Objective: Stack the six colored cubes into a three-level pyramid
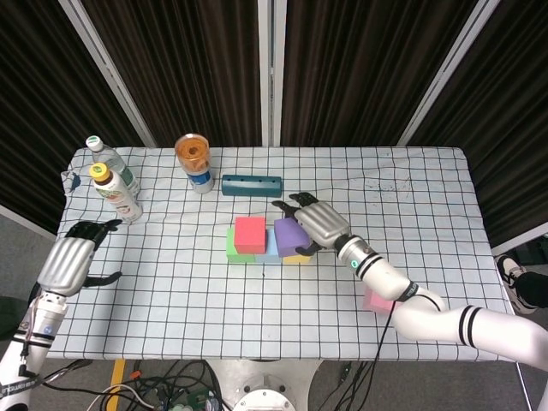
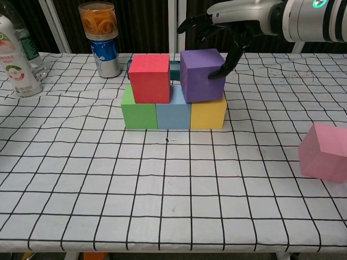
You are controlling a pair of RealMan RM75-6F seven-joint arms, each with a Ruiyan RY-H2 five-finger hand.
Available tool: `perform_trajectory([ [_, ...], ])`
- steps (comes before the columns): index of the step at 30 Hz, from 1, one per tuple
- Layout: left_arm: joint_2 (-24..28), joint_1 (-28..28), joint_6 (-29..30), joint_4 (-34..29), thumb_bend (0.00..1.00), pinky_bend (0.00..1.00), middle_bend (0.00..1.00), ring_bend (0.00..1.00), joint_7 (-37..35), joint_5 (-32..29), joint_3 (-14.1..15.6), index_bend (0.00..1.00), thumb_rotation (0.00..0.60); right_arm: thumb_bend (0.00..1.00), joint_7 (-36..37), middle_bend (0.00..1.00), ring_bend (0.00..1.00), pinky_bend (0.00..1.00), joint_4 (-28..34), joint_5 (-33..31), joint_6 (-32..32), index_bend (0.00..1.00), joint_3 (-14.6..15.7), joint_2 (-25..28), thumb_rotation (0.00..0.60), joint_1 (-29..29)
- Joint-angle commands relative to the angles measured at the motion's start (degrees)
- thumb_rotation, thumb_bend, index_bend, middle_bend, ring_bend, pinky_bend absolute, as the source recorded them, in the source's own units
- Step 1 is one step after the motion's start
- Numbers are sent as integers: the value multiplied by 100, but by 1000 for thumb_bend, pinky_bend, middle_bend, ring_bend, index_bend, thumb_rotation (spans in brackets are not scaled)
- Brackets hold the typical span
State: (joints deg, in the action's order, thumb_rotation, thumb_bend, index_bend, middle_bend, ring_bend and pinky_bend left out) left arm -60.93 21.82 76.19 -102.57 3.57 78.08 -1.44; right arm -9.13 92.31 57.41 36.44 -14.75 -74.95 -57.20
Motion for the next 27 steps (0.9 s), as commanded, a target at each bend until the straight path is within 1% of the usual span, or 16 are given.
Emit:
perform_trajectory([
  [1,1,-41,9,33,89,181,246,241,-59,42,-11,173,600,177,-163,321,0,0,-48,-200,59,0,54,-114,600,-136],
  [11,-15,-162,-11,127,89,180,246,241,-227,163,-63,173,600,176,-556,317,0,0,-89,-743,324,0,158,-341,600,-412],
  [17,-26,-209,-32,195,89,180,246,242,-305,221,-94,173,600,176,-807,313,0,0,-20,-1062,542,0,238,-418,600,-507],
  [27,-52,-279,-64,300,90,181,246,241,-418,313,-119,173,600,175,-1161,309,0,0,140,-1484,886,0,289,-518,600,-639],
])
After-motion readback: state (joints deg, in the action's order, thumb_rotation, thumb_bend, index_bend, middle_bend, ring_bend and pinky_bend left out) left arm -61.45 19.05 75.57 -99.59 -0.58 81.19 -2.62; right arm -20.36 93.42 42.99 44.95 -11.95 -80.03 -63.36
